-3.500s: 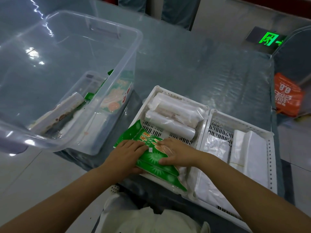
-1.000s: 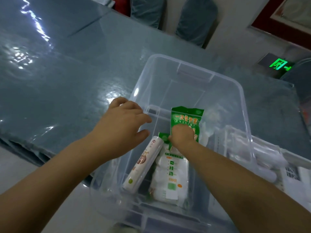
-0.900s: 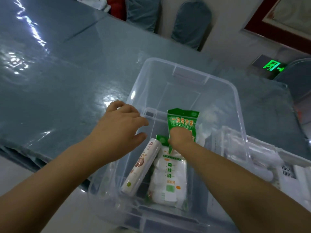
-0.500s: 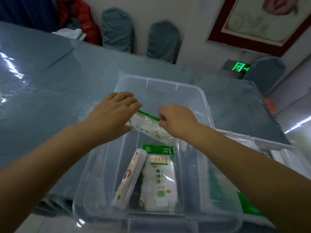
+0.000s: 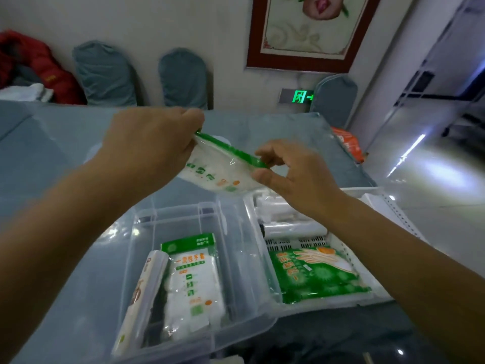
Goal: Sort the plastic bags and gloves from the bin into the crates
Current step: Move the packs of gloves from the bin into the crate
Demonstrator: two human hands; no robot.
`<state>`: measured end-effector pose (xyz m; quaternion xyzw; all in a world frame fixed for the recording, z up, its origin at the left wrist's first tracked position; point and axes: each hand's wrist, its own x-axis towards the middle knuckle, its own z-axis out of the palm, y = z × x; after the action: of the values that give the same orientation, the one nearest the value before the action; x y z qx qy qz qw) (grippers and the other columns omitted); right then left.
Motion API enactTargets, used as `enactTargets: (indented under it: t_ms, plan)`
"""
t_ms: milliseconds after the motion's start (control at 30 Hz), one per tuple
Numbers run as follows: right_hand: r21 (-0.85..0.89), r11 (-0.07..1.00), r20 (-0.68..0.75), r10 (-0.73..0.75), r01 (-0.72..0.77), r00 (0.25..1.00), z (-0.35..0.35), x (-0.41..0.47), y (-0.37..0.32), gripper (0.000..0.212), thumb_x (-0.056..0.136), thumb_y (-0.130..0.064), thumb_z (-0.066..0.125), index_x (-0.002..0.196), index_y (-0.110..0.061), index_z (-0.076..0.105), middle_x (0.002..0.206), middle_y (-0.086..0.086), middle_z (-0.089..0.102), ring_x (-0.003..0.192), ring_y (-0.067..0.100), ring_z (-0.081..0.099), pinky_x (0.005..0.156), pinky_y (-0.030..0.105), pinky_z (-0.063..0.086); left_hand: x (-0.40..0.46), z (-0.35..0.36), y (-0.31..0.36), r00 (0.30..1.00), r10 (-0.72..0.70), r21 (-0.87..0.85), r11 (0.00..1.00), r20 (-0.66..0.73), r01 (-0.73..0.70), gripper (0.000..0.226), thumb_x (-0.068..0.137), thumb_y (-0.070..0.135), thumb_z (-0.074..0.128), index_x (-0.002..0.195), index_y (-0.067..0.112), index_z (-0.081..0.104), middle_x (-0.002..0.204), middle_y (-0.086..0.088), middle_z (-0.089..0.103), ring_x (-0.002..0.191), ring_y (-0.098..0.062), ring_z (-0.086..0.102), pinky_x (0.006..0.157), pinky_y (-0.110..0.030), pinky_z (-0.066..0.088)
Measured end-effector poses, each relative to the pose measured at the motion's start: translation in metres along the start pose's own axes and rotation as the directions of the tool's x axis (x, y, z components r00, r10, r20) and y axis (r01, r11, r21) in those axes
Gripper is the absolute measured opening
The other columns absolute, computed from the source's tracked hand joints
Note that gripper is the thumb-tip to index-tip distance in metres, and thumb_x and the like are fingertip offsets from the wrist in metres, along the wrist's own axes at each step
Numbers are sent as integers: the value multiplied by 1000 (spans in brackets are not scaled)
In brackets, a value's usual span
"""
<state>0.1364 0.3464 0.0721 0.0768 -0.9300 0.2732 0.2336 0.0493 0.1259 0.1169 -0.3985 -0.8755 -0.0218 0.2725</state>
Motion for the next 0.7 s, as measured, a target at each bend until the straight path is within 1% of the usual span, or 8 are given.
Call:
enactTargets:
  t_ms: [100,167,267,333,400,467,600,700]
  plan:
    - [53,998,32,15,-17,999,-16,-18,30,52,72,-56,64,113,-24,58,100,-8,65,86,9,61,78,40,54,23,-11,34,999,20,64,998,-37,-18,14,85,28,47,87,16,54,73,-6,63,53,-27,54,48,-35,48]
    - [58,998,38,33,-35,999,-28,-25,51,55,70,-53,68,116,-28,54,102,-11,63,87,9,61,79,37,54,40,-15,58,997,43,76,996,-69,-38,18,85,28,44,90,15,55,73,-8,63,56,-29,55,49,-35,47]
    - [71,993,22,92,-93,996,-46,-32,83,49,71,-50,69,113,-35,49,93,-14,59,80,9,58,69,23,49,67,-16,98,993,82,74,994,-87,-76,16,85,31,46,87,17,53,70,-6,61,50,-23,49,43,-24,33]
    - [64,994,14,84,-85,996,-58,-39,108,37,77,-43,68,108,-28,53,84,-12,56,71,11,55,60,19,41,82,-9,126,993,99,79,992,-61,-94,13,84,31,54,85,18,52,68,-3,59,49,-19,45,42,-19,22]
    - [25,997,27,66,-66,997,-69,-48,134,28,82,-32,67,105,-19,58,80,-10,55,67,13,52,56,22,36,90,6,154,995,98,91,991,9,-98,14,84,31,59,87,20,51,68,1,53,51,-16,43,43,-20,21]
    - [-25,996,86,85,-83,993,-77,-61,163,24,82,-25,68,103,-16,62,81,-5,60,69,16,56,61,25,37,92,28,179,985,99,110,987,145,-115,18,83,30,61,93,24,47,74,4,56,56,-16,47,45,-24,26]
    - [-92,992,267,106,-85,958,-78,-96,215,18,80,-26,70,96,-20,68,85,-1,70,74,19,61,65,29,45,77,70,227,878,130,96,976,462,-195,32,78,12,62,103,23,46,85,1,63,71,-23,62,52,-29,34]
    - [-78,992,371,118,-96,921,-65,-121,242,15,79,-29,71,93,-23,70,81,-1,71,73,18,62,66,29,47,60,98,258,832,66,71,990,551,-125,35,76,11,61,108,20,50,86,-1,65,74,-25,63,51,-30,32]
